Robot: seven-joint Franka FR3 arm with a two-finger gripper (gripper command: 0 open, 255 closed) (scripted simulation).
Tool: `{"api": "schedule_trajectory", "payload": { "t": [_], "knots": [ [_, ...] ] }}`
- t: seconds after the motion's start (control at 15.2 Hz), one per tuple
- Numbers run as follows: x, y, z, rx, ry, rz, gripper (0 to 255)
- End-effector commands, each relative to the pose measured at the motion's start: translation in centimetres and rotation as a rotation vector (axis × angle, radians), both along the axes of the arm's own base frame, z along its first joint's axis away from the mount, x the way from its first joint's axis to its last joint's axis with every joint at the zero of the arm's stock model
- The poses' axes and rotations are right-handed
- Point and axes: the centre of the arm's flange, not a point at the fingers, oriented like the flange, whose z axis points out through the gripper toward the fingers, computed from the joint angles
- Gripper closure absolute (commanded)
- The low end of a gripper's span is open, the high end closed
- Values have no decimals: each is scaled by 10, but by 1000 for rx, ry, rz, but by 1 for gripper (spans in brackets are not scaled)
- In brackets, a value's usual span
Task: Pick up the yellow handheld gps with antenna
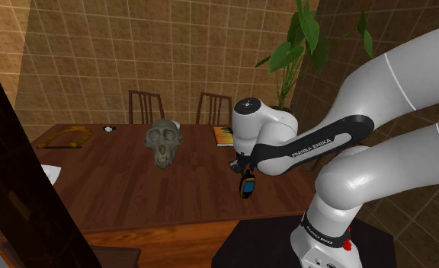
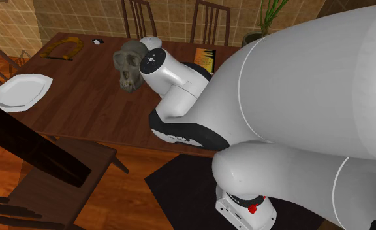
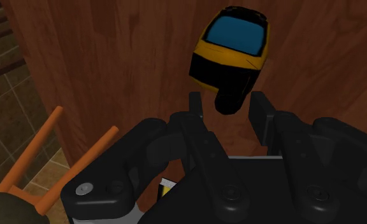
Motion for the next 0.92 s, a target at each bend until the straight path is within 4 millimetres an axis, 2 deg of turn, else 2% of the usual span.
{"api": "schedule_trajectory", "payload": {
  "t": [0.0, 0.13, 0.86],
  "knots": [
    [0, 0, -1, 0, 2, -1, 255],
    [0, 0, -1, 0, 2, -1, 255],
    [0, 0, 57, 0, 2, -1, 255]
  ]
}}
